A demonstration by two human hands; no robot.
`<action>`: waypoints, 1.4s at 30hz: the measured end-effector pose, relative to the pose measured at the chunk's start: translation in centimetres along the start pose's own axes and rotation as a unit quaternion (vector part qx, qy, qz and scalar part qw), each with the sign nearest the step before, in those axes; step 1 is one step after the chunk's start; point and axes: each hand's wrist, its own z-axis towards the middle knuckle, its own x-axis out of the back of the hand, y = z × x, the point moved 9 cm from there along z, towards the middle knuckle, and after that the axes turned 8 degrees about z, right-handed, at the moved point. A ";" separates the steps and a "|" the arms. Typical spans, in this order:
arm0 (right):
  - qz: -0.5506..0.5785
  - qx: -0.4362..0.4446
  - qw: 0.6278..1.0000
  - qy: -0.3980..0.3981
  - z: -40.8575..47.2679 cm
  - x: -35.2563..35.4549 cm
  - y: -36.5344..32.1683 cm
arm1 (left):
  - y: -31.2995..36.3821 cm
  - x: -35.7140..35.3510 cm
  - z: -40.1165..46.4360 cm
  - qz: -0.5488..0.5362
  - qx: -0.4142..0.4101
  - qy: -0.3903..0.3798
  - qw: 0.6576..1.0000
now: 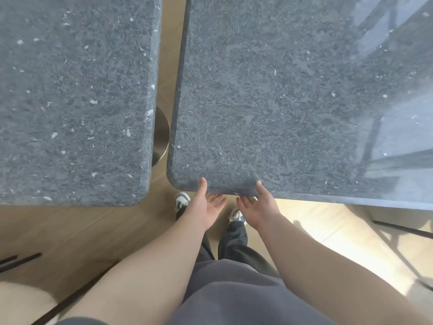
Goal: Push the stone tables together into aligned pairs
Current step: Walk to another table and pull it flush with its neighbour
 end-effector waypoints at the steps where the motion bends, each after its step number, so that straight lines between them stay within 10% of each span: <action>1: 0.007 0.002 1.000 -0.001 0.1 0.1 -0.4 | 0.1 -0.6 0.0 -0.004 -0.008 -0.002 1.000; 42: 0.064 0.142 0.961 0.227 0.9 -2.0 1.4 | 6.6 1.3 2.9 0.016 0.042 0.014 0.999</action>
